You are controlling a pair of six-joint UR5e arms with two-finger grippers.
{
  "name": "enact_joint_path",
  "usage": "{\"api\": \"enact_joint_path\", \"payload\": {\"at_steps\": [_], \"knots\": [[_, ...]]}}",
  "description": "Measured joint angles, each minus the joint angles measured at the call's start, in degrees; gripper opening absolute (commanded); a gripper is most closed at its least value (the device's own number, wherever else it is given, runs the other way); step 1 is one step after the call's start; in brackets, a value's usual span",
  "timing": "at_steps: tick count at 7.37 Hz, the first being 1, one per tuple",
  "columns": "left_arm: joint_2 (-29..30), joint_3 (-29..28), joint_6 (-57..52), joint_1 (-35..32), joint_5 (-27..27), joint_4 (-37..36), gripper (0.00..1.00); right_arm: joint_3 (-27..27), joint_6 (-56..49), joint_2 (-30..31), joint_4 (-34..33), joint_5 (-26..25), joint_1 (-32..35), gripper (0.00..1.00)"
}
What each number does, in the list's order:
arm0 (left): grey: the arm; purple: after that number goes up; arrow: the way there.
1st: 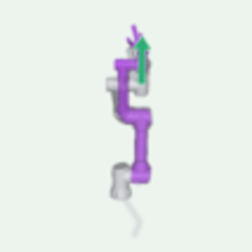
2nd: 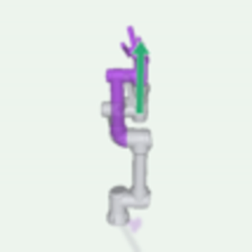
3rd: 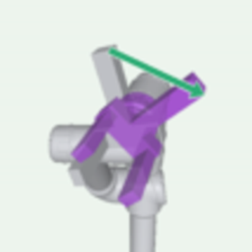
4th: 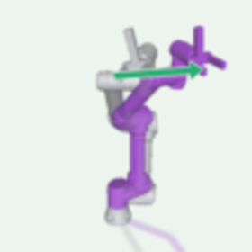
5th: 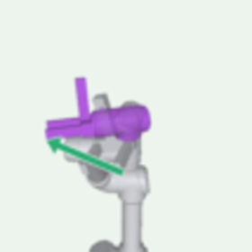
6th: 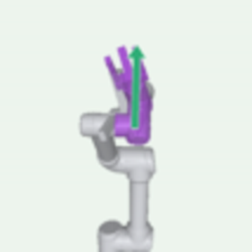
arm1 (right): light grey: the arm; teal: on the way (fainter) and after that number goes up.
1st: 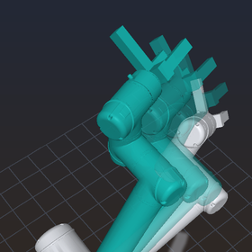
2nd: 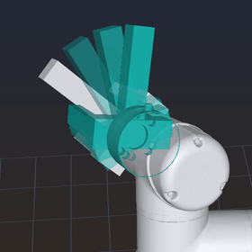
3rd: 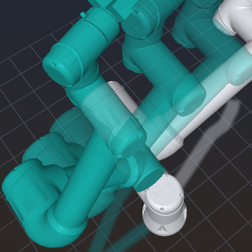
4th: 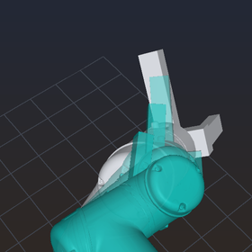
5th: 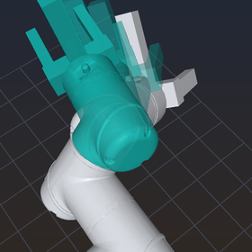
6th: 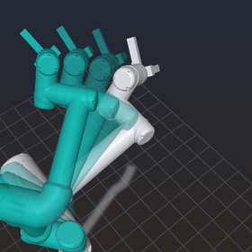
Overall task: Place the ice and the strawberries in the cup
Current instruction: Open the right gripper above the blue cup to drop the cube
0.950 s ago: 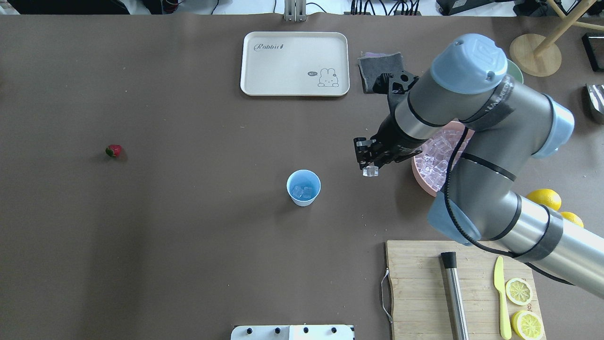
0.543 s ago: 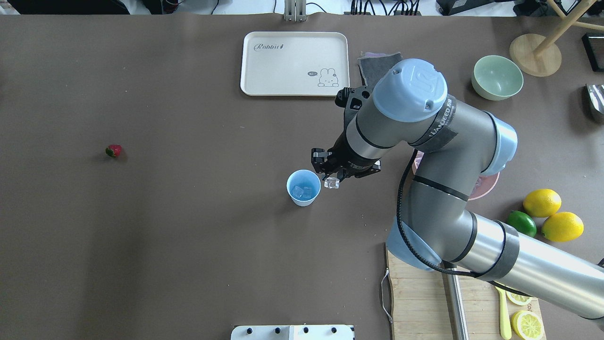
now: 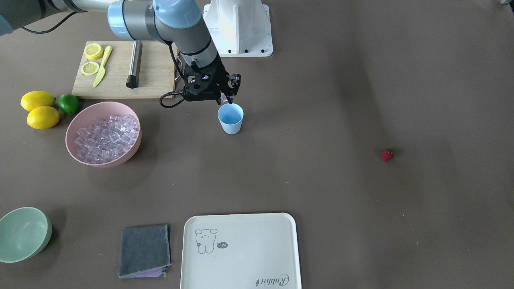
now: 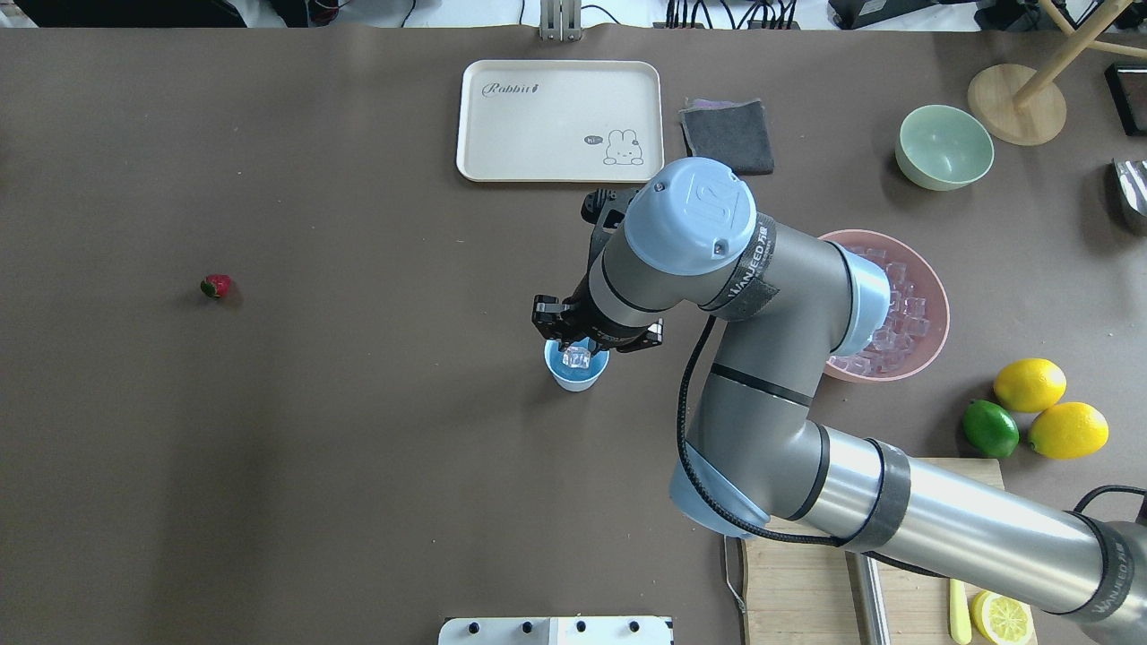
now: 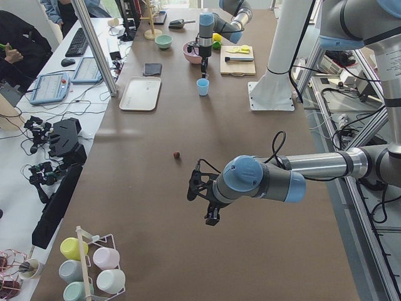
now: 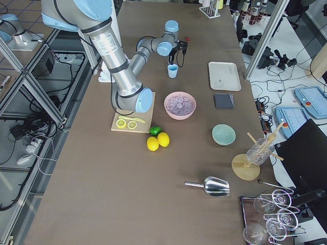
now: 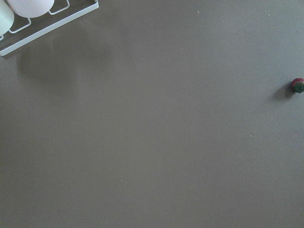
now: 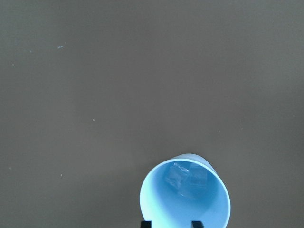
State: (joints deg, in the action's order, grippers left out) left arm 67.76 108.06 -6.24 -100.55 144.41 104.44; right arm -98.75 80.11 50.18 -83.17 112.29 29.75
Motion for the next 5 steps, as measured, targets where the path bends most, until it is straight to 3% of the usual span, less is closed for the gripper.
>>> {"api": "enact_joint_path", "payload": {"at_steps": [2,3,4,5], "knots": [[-0.02,-0.27,0.0,0.0,0.0,0.05,0.98,1.44,0.12,-0.61,0.87,-0.21,0.2,0.0],[-0.04,-0.34,0.0,0.0,0.0,0.06,0.98,2.04,-0.07,-0.66,0.98,-0.34,0.26,0.28],[-0.03,-0.36,0.02,0.0,0.0,0.06,0.98,2.48,-0.23,-0.71,1.04,-0.67,0.28,0.74],[-0.01,-0.37,0.1,0.0,0.0,0.02,0.98,2.74,-0.33,-0.75,1.05,-1.15,0.29,0.99]]}}
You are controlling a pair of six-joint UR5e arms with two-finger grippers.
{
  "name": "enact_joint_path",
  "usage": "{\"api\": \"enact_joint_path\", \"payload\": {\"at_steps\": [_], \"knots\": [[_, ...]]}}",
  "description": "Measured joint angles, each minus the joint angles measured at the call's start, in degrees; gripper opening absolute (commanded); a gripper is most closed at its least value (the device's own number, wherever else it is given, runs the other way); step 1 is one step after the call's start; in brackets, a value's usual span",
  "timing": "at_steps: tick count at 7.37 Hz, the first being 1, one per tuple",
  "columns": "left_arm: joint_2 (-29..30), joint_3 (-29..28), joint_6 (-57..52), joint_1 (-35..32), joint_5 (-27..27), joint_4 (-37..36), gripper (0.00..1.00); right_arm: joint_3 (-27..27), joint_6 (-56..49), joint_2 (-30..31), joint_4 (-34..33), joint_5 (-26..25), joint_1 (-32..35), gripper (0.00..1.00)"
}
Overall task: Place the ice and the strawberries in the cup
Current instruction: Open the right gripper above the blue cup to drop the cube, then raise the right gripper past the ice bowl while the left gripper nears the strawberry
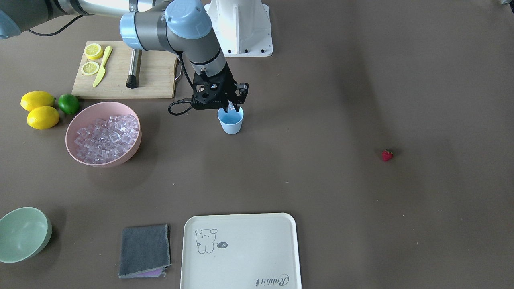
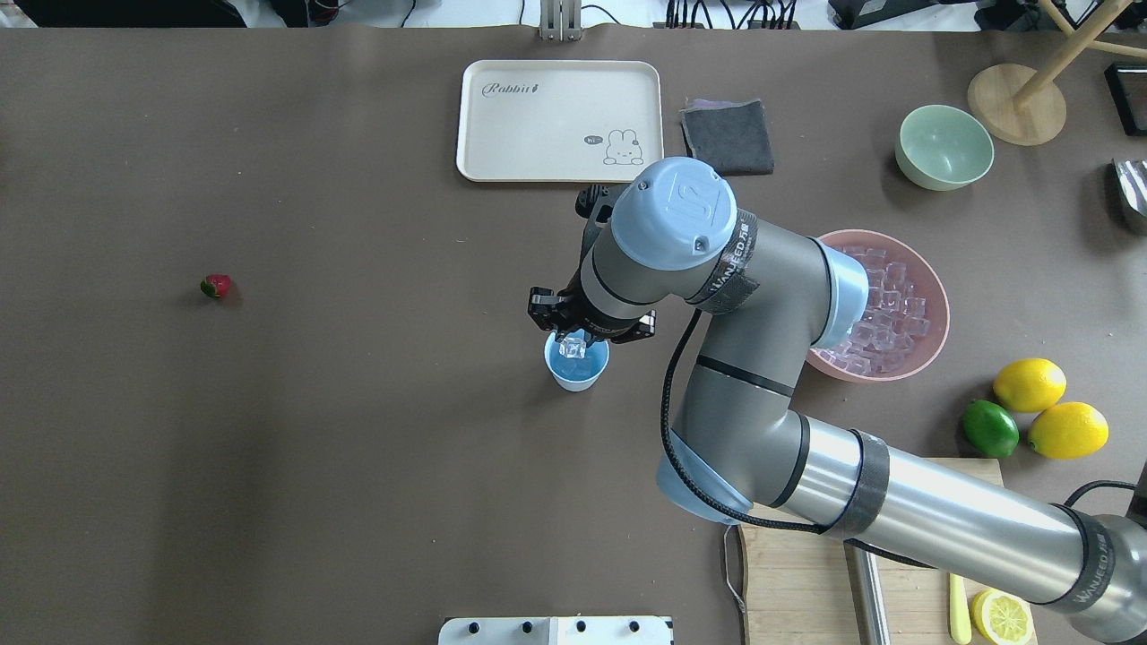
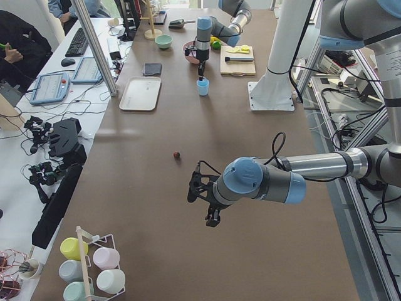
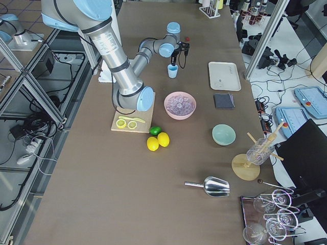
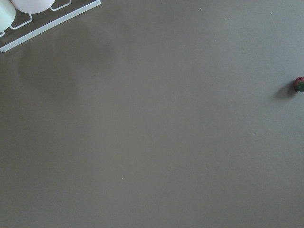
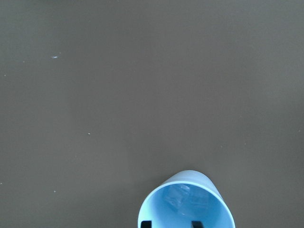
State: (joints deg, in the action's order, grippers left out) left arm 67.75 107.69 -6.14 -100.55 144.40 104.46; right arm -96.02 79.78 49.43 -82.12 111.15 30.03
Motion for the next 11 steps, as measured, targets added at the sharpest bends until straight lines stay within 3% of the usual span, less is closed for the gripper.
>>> {"api": "enact_joint_path", "payload": {"at_steps": [5,9,11], "knots": [[1.26,2.73,8.94,2.46,0.0,-0.04,0.98,-3.11,-5.09,2.81,-0.72,-0.55,2.01,1.0],[9.38,6.45,28.99,13.78,-0.51,0.38,0.97,-12.23,-17.98,13.3,-5.94,6.69,11.67,1.0],[15.51,5.4,36.92,21.29,-5.01,0.58,0.97,-15.46,-29.1,19.53,-9.11,7.74,15.91,1.0]]}}
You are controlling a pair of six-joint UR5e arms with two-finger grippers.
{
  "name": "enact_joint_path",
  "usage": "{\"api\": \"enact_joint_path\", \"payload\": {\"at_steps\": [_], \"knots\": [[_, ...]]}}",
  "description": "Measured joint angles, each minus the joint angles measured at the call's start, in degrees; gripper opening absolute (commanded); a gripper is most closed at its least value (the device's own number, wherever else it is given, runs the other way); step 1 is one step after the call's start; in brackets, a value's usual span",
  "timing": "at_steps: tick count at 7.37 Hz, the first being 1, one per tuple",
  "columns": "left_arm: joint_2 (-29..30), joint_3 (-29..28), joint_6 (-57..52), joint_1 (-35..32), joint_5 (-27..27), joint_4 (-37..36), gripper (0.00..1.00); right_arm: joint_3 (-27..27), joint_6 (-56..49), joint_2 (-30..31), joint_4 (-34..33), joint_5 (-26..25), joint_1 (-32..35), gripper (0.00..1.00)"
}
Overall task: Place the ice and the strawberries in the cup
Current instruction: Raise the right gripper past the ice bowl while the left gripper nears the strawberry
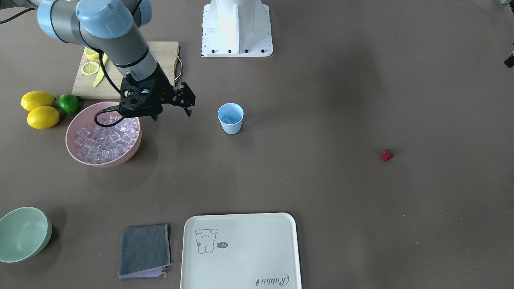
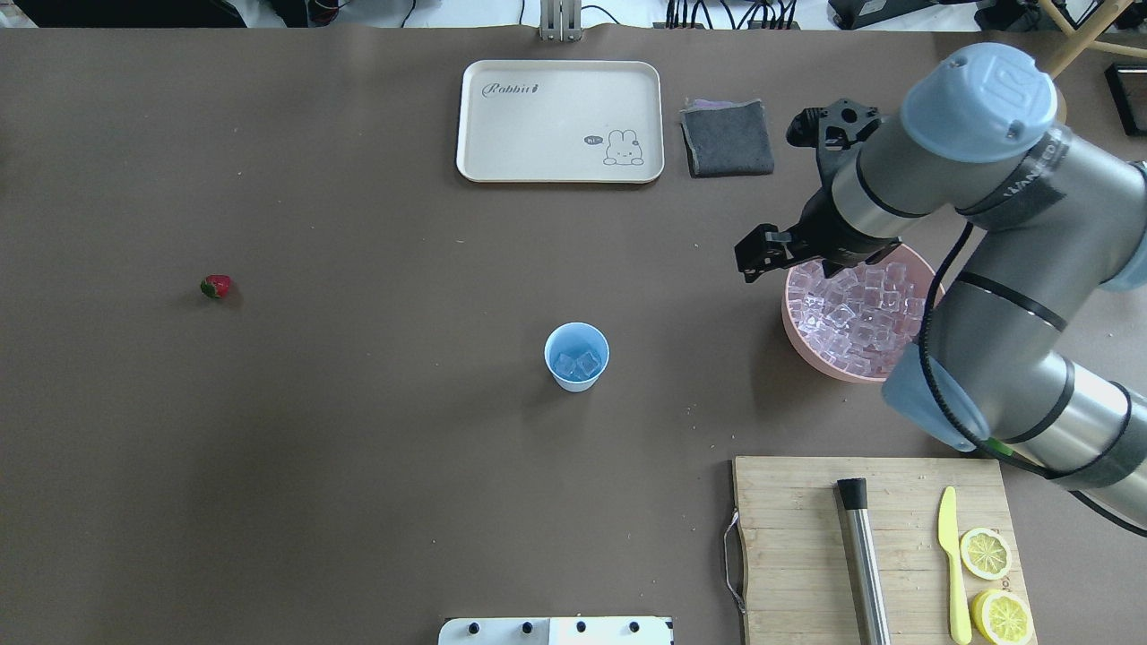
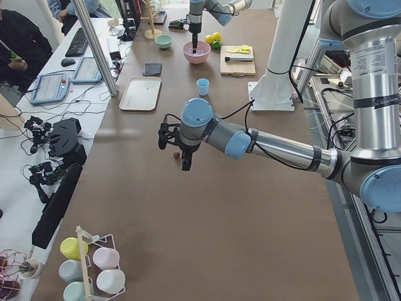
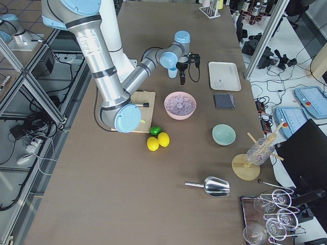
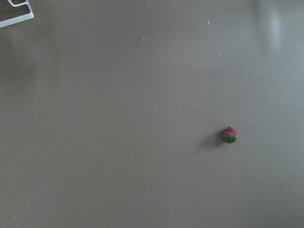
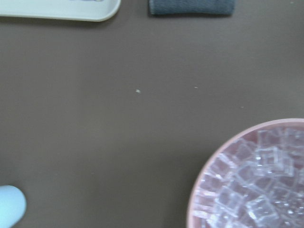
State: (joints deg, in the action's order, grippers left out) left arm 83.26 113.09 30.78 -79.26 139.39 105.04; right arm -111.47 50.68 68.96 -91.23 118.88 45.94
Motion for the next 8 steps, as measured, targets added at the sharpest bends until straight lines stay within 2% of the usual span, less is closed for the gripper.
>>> {"api": "enact_joint_path", "payload": {"at_steps": [3,6,8], "knots": [[8.42,-5.71,6.63,11.8,-10.21,0.53,0.97,-1.21,-14.36,8.94,-0.51,5.09,7.68,1.0],[13.06,-14.06,18.03,22.52,-18.38,10.54,0.96,-0.91,-22.57,13.63,-0.6,7.31,12.34,1.0],[15.31,-18.48,20.9,27.08,-22.61,14.98,0.93,-0.85,-24.81,15.09,-0.6,7.48,13.71,1.0]]}}
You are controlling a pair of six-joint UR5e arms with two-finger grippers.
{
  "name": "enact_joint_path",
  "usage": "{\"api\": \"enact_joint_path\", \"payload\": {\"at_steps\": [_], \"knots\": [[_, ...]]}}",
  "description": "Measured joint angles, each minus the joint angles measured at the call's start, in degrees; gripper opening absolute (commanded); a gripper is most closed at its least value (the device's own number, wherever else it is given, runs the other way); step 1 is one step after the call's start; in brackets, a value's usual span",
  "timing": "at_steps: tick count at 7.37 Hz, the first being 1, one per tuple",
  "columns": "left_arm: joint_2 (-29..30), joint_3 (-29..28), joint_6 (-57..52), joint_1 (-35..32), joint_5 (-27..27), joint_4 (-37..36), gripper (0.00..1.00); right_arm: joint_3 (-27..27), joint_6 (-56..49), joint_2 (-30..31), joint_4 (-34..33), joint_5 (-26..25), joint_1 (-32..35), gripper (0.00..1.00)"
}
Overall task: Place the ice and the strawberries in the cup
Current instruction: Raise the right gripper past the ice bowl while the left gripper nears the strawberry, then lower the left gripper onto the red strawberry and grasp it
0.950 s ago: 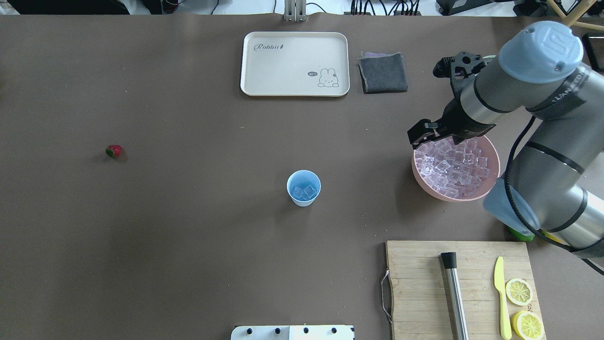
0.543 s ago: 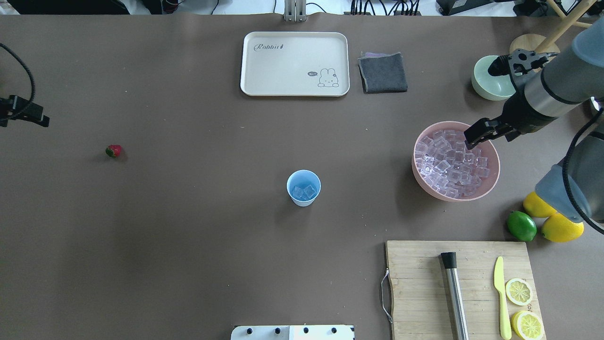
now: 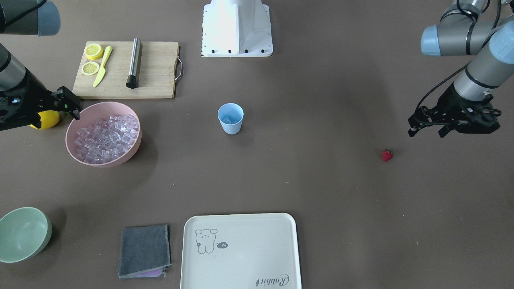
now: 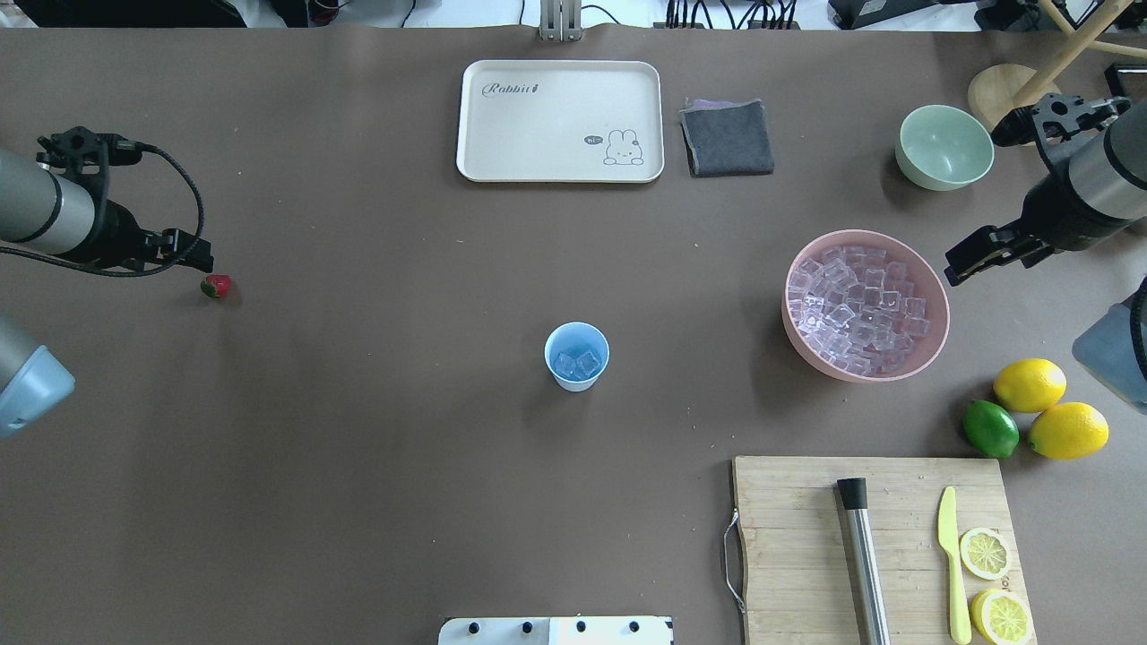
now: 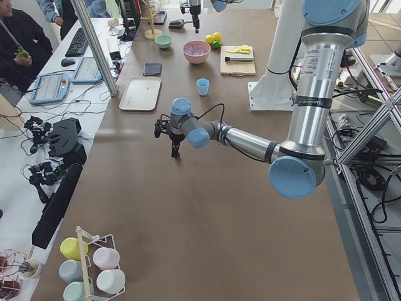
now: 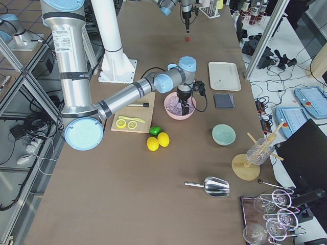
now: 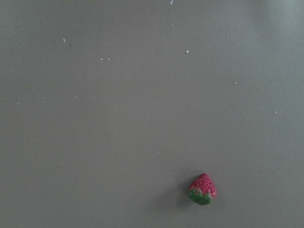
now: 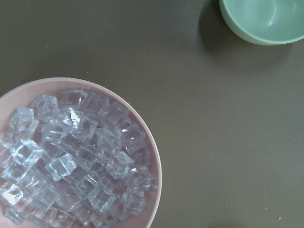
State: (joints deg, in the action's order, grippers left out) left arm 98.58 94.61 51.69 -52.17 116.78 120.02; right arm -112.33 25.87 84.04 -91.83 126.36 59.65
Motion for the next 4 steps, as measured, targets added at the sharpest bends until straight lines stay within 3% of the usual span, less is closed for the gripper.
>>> {"api": "enact_joint_path", "payload": {"at_steps": [2,4], "knots": [[1.5,-3.99,-0.05,1.43,-1.83,3.27,0.91,-0.04,-1.21,0.85,0.06,0.02,0.77,1.0],[2.43,-7.68,-0.03,1.73,-2.24,7.83,0.83,-0.22,-1.41,1.2,0.07,0.02,1.06,1.0]]}}
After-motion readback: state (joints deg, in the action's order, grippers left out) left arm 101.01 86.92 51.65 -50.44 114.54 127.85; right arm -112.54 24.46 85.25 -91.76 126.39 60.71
